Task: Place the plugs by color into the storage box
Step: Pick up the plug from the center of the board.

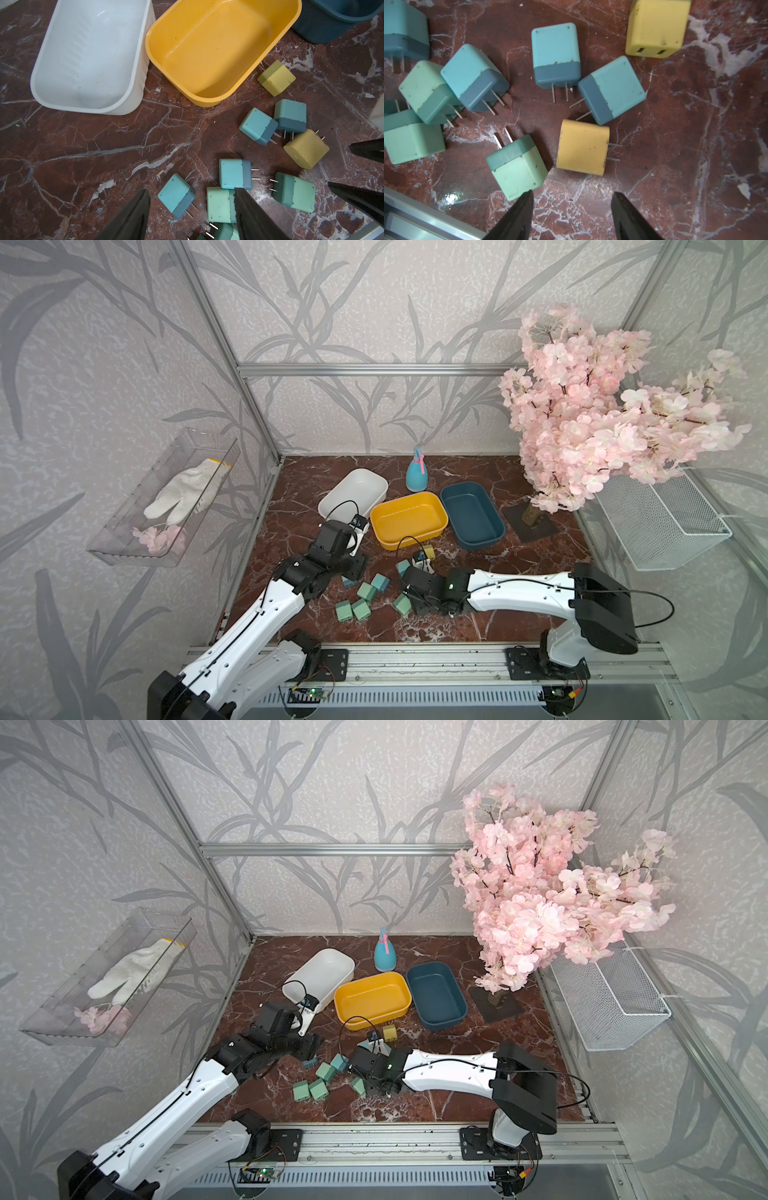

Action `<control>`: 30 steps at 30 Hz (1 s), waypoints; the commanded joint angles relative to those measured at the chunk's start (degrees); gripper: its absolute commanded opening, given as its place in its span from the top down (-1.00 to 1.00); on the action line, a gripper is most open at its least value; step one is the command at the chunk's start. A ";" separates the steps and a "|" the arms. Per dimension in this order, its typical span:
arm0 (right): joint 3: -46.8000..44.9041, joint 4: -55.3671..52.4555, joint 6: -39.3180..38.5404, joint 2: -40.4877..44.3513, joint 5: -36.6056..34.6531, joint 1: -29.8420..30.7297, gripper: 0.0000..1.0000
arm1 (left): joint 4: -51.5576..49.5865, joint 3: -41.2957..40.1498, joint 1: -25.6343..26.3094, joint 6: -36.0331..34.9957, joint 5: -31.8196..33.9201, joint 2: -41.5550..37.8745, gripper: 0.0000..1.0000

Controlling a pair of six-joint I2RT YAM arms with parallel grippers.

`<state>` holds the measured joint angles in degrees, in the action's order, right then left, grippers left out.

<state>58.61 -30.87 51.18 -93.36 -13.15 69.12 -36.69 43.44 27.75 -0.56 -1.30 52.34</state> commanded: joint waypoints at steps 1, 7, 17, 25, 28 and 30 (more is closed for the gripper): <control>-0.43 2.88 -0.70 -1.78 2.16 -1.34 -0.19 | 0.60 -0.66 0.23 -1.90 3.39 -1.82 -0.36; 2.14 0.65 -1.91 -6.65 2.16 -2.40 -0.17 | 0.95 -2.27 0.18 -3.22 5.85 -3.70 -0.40; 5.37 -2.69 -2.49 -9.67 0.71 -2.92 -0.21 | 1.96 -2.31 0.17 -3.57 4.83 -3.32 -0.40; 5.11 -4.18 -2.66 -7.96 1.41 -2.86 0.04 | 2.52 -2.58 0.08 -3.49 3.92 -3.43 -0.40; 4.54 -5.57 -3.16 -5.84 1.96 -2.65 0.14 | 2.67 -2.49 0.03 -3.36 3.26 -3.07 -0.39; 4.41 -6.84 -3.83 -4.73 2.33 -2.43 0.24 | 2.89 -2.27 0.08 -3.23 2.44 -2.99 -0.38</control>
<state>63.00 -33.98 48.18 -101.19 -11.14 66.59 -34.83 41.65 27.75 -3.07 2.57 49.25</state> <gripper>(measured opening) 0.480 0.691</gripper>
